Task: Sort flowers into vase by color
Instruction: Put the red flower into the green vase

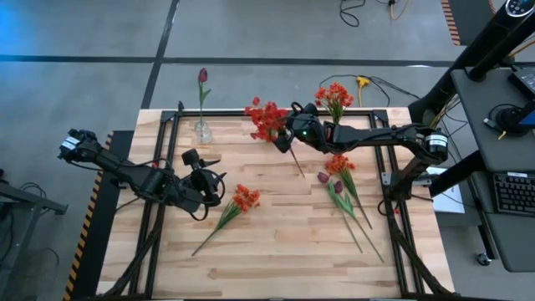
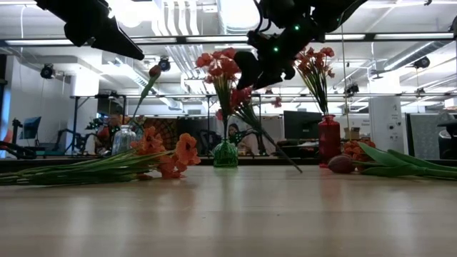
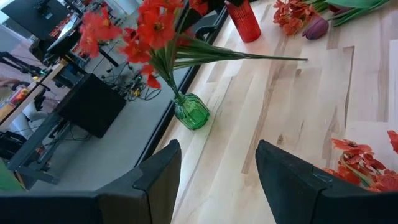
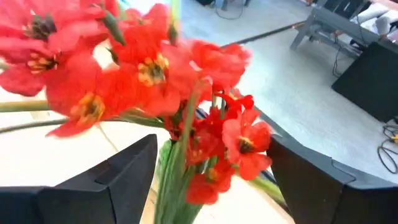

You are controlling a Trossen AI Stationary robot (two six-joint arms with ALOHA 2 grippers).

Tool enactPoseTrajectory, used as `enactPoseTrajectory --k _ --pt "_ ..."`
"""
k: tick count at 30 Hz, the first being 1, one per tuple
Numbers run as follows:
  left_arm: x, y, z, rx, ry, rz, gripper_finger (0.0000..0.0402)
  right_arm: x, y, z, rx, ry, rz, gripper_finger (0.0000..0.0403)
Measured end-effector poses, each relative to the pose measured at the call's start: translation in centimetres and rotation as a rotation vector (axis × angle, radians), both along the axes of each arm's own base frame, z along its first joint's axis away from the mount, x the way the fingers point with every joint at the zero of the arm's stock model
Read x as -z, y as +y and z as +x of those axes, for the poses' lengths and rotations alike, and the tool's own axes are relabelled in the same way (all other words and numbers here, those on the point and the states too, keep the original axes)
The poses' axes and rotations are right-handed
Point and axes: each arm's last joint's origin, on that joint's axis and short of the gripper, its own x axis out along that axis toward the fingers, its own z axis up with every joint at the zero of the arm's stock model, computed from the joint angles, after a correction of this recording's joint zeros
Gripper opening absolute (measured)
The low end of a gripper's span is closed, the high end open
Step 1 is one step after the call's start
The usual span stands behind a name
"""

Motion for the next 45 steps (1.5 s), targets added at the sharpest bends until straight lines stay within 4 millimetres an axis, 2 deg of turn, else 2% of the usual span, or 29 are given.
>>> enactPoseTrajectory --k 13,20,26,31,37,45 --pt "0.0 0.0 0.0 0.0 0.0 0.0 0.019 0.1 0.2 -0.6 0.011 0.038 0.032 0.0299" --pt "0.0 0.0 0.0 0.0 0.0 0.0 0.019 -2.1 0.8 -2.0 0.009 0.004 0.034 0.0312" --pt "0.0 0.0 0.0 0.0 0.0 0.0 0.019 -3.3 2.4 -3.7 -0.05 0.032 0.1 0.032" --pt "0.0 0.0 0.0 0.0 0.0 0.0 0.019 -0.1 3.2 -4.3 -0.154 0.146 0.235 0.0316" --pt "0.0 0.0 0.0 0.0 0.0 0.0 0.019 4.6 3.4 -4.1 -0.165 0.138 0.26 0.0319" --pt "0.0 0.0 0.0 0.0 0.001 0.0 0.019 7.4 3.0 -2.9 -0.147 0.086 0.234 0.0318"
